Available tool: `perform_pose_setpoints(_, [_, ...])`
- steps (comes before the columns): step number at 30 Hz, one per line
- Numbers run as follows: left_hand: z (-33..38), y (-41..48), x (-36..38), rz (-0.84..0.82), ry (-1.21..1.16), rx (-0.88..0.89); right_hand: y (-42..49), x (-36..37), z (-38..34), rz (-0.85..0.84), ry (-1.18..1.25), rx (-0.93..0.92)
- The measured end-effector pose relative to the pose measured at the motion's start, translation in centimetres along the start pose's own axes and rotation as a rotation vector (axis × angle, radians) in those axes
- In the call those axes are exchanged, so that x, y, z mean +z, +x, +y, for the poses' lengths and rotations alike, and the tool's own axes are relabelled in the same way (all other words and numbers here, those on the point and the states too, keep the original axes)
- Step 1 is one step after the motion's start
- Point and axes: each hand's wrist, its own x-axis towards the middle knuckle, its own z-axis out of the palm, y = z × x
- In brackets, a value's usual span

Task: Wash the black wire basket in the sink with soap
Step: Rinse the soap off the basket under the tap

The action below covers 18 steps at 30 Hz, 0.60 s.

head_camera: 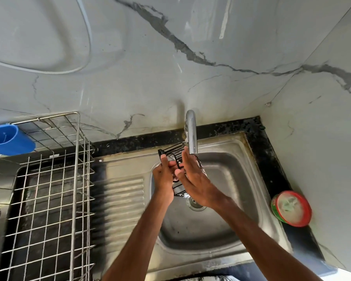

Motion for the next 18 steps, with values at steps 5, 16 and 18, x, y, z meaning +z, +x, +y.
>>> perform_pose_setpoints(5, [-0.2, 0.7, -1.1, 0.012, -0.019, -0.029, 3.1, -0.5, 0.0, -0.015, 0.149, 0.158])
perform_pose_setpoints(16, [0.5, 1.2, -1.9, -0.017, 0.010, -0.024, -1.4, 1.1, 0.1, -0.071, 0.375, 0.107])
perform_pose_setpoints(18, [0.6, 1.2, -2.0, -0.016, 0.009, -0.027, -0.3, 1.7, 0.0, -0.027, 0.380, -0.042])
